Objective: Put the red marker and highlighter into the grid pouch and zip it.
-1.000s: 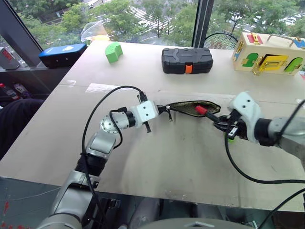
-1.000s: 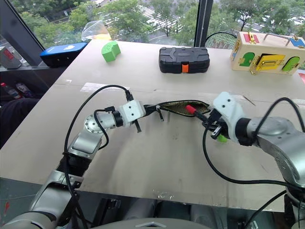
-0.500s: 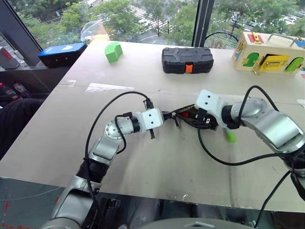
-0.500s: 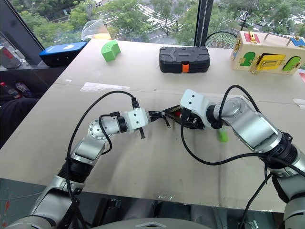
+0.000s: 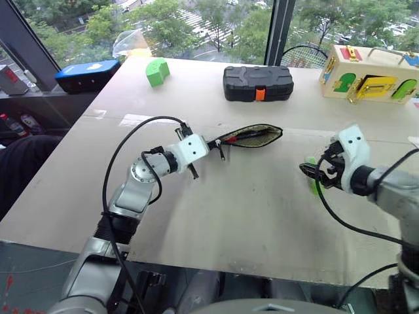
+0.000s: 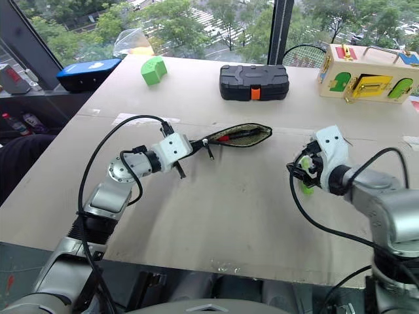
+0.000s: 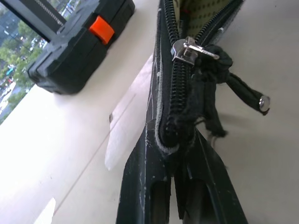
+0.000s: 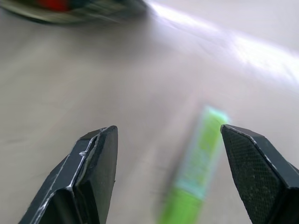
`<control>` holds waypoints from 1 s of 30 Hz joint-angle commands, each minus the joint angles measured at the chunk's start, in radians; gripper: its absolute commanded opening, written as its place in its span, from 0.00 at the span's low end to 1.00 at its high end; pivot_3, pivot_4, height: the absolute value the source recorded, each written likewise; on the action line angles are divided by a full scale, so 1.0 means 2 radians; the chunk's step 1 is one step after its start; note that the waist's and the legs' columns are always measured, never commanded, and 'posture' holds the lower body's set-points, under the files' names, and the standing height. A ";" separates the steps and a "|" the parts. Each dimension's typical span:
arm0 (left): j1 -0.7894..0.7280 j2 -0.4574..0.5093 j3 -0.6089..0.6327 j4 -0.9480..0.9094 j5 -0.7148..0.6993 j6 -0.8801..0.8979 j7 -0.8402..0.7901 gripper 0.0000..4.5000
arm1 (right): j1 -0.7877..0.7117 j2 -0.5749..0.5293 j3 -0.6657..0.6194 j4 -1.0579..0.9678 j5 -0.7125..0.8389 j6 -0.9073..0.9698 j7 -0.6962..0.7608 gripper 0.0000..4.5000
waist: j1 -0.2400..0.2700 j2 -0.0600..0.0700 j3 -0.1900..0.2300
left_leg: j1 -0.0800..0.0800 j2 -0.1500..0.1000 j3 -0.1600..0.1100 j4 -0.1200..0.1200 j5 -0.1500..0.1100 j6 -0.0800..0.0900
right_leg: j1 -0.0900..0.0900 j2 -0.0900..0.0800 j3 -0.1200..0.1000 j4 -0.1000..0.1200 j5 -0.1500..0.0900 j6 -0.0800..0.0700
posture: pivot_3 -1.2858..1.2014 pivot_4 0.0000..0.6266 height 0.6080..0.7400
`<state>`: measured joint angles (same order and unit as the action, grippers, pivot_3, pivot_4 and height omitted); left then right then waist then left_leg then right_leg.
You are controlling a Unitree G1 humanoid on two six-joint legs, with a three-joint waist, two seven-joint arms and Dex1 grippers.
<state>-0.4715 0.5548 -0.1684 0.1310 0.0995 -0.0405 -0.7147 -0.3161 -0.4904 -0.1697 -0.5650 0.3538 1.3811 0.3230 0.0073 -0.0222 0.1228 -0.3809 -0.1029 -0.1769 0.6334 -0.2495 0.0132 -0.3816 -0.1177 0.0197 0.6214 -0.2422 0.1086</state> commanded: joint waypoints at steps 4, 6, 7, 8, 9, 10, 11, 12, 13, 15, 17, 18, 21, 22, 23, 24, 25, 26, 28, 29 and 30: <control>-0.010 0.002 0.000 -0.010 0.002 -0.018 -0.004 0.00 | 0.028 0.041 0.049 0.078 -0.075 -0.088 -0.082 0.79 | 0.001 0.000 0.000 | 0.000 0.000 0.000 0.000 0.000 0.000 | -0.001 0.000 0.000 0.000 0.000 0.000 | 0.52 0.24 1.00; -0.008 0.002 -0.001 -0.014 0.001 -0.020 -0.007 0.00 | 0.039 0.040 0.058 0.087 -0.083 -0.100 -0.085 0.67 | 0.001 -0.001 0.000 | 0.000 0.000 0.000 0.000 0.000 0.000 | -0.001 0.000 0.000 0.000 0.000 0.000 | 0.52 0.24 1.00; -0.007 0.002 -0.002 -0.016 0.001 -0.022 -0.008 0.00 | 0.043 0.040 0.059 0.084 -0.081 -0.104 -0.082 0.59 | 0.001 -0.001 0.000 | 0.000 0.000 0.001 0.000 0.000 0.000 | -0.001 0.000 0.000 0.000 0.000 0.000 | 0.52 0.24 1.00; -0.006 0.001 -0.003 -0.017 0.000 -0.024 -0.009 0.00 | 0.047 0.037 0.059 0.078 -0.079 -0.108 -0.078 0.49 | 0.002 -0.001 0.000 | 0.001 0.000 0.001 0.000 0.000 0.000 | 0.000 0.000 0.000 0.000 0.000 0.000 | 0.52 0.24 1.00; -0.005 0.001 -0.003 -0.018 0.000 -0.026 -0.010 0.00 | 0.050 0.033 0.058 0.071 -0.077 -0.110 -0.075 0.38 | 0.002 -0.001 0.000 | 0.001 0.000 0.001 0.000 0.000 0.000 | 0.000 0.000 0.000 0.000 0.000 0.000 | 0.52 0.24 1.00; -0.004 0.001 -0.003 -0.019 -0.001 -0.027 -0.010 0.00 | 0.052 0.030 0.057 0.068 -0.076 -0.112 -0.073 0.27 | 0.004 -0.001 0.000 | 0.001 0.000 0.001 0.000 0.000 0.000 | 0.000 0.000 0.000 0.000 0.000 0.000 | 0.52 0.24 1.00; -0.004 0.000 -0.003 -0.020 -0.001 -0.026 -0.010 0.00 | 0.055 0.021 0.054 0.057 -0.069 -0.110 -0.062 0.17 | 0.004 -0.001 0.000 | 0.001 0.000 0.000 0.000 0.000 0.000 | 0.000 0.000 0.000 0.000 0.000 0.000 | 0.52 0.24 1.00; -0.004 -0.002 -0.004 -0.020 -0.002 -0.027 -0.011 0.00 | 0.060 0.003 0.050 0.038 -0.058 -0.110 -0.042 0.16 | 0.005 -0.001 0.000 | 0.001 0.000 0.000 0.000 0.000 0.000 | 0.000 0.000 0.000 0.000 0.000 0.000 | 0.52 0.24 1.00; -0.005 -0.003 -0.005 -0.021 -0.003 -0.027 -0.012 0.00 | 0.064 -0.009 0.046 0.024 -0.049 -0.110 -0.027 0.16 | 0.006 0.000 0.000 | 0.001 0.000 0.000 0.000 0.000 0.000 | 0.000 0.000 0.000 0.000 0.000 0.000 | 0.52 0.24 1.00; -0.006 -0.005 -0.007 -0.020 -0.005 -0.029 -0.016 0.00 | 0.069 -0.042 0.024 -0.031 0.003 -0.086 0.030 0.16 | 0.005 0.000 0.000 | 0.000 0.000 0.000 0.000 0.000 0.001 | 0.000 0.000 -0.001 0.000 0.000 0.000 | 0.52 0.24 1.00; -0.009 -0.006 -0.011 -0.016 -0.004 -0.034 -0.019 0.00 | 0.055 -0.078 0.009 -0.083 0.062 -0.060 0.087 0.16 | 0.002 0.000 0.000 | 0.000 0.000 0.000 0.000 0.000 0.001 | 0.000 0.000 -0.001 -0.001 0.000 0.000 | 0.52 0.24 1.00; -0.011 -0.008 -0.014 -0.014 -0.004 -0.037 -0.021 0.00 | 0.035 -0.090 0.007 -0.097 0.082 -0.048 0.103 0.16 | -0.001 0.001 0.001 | 0.000 0.000 0.000 0.000 0.000 0.001 | 0.000 0.001 -0.001 -0.001 0.000 0.000 | 0.52 0.24 1.00; -0.014 -0.012 -0.025 -0.011 -0.001 -0.054 -0.028 0.00 | -0.047 -0.111 0.040 -0.095 0.104 -0.023 0.115 0.16 | -0.011 0.001 0.001 | 0.000 0.001 0.001 0.000 -0.001 0.001 | 0.000 0.001 -0.001 -0.001 0.000 0.000 | 0.52 0.24 1.00; -0.014 -0.014 -0.029 -0.012 0.000 -0.060 -0.030 0.00 | -0.073 -0.116 0.061 -0.087 0.103 -0.018 0.116 0.16 | -0.010 0.001 0.000 | 0.001 0.001 0.001 0.000 -0.002 0.003 | 0.001 0.001 -0.001 -0.001 0.000 0.000 | 0.52 0.24 1.00; -0.014 -0.016 -0.032 -0.013 0.001 -0.064 -0.031 0.00 | -0.088 -0.120 0.075 -0.080 0.103 -0.016 0.116 0.16 | -0.010 0.000 0.000 | 0.001 0.001 0.000 0.000 -0.002 0.003 | 0.001 0.001 -0.001 -0.001 0.000 0.000 | 0.52 0.24 1.00; -0.014 -0.017 -0.034 -0.014 0.001 -0.068 -0.032 0.00 | -0.103 -0.127 0.096 -0.073 0.101 -0.015 0.119 0.16 | -0.010 0.000 0.000 | 0.001 0.001 0.000 0.000 -0.002 0.003 | 0.001 0.000 -0.002 -0.001 0.000 0.000 | 0.52 0.24 1.00; -0.015 -0.018 -0.039 -0.015 0.004 -0.079 -0.034 0.00 | -0.117 -0.134 0.121 -0.061 0.094 -0.021 0.121 0.16 | -0.008 0.000 0.000 | 0.001 0.001 0.000 0.000 -0.002 0.003 | 0.001 0.000 -0.002 -0.001 0.000 0.000 | 0.52 0.24 1.00; -0.015 -0.019 -0.044 -0.017 0.006 -0.088 -0.036 0.00 | -0.130 -0.150 0.154 -0.047 0.079 -0.034 0.126 0.16 | -0.007 0.000 0.000 | 0.000 0.000 0.000 0.000 -0.001 0.002 | 0.001 0.000 -0.002 -0.001 0.000 0.000 | 0.52 0.24 1.00; -0.014 -0.023 -0.050 -0.023 0.006 -0.097 -0.038 0.00 | -0.146 -0.173 0.208 -0.018 0.048 -0.064 0.133 0.16 | -0.004 0.000 0.000 | 0.000 0.000 0.000 0.000 -0.001 0.001 | 0.000 0.000 -0.002 -0.002 0.000 0.000 | 0.52 0.24 1.00; -0.014 -0.025 -0.052 -0.024 0.007 -0.100 -0.038 0.00 | -0.151 -0.176 0.218 -0.007 0.042 -0.073 0.135 0.16 | -0.003 0.000 0.000 | -0.001 0.000 0.000 0.000 -0.001 0.001 | 0.000 0.000 -0.002 -0.002 0.000 0.000 | 0.52 0.24 1.00; -0.013 -0.025 -0.054 -0.025 0.008 -0.104 -0.039 0.00 | -0.159 -0.174 0.224 0.004 0.040 -0.079 0.137 0.16 | -0.002 0.000 0.000 | -0.001 0.000 0.000 0.000 -0.001 0.001 | 0.000 0.000 -0.002 -0.002 0.000 0.000 | 0.52 0.24 1.00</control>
<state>-0.4869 0.5095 -0.2764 0.1282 0.1162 -0.2170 -0.7914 -0.6068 -0.8305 0.2713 -0.5624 0.4591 1.2633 0.5853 0.0031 -0.0227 0.1232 -0.3823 -0.1024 -0.1772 0.6340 -0.2507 0.0152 -0.3809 -0.1185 0.0151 0.6162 -0.2423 0.1087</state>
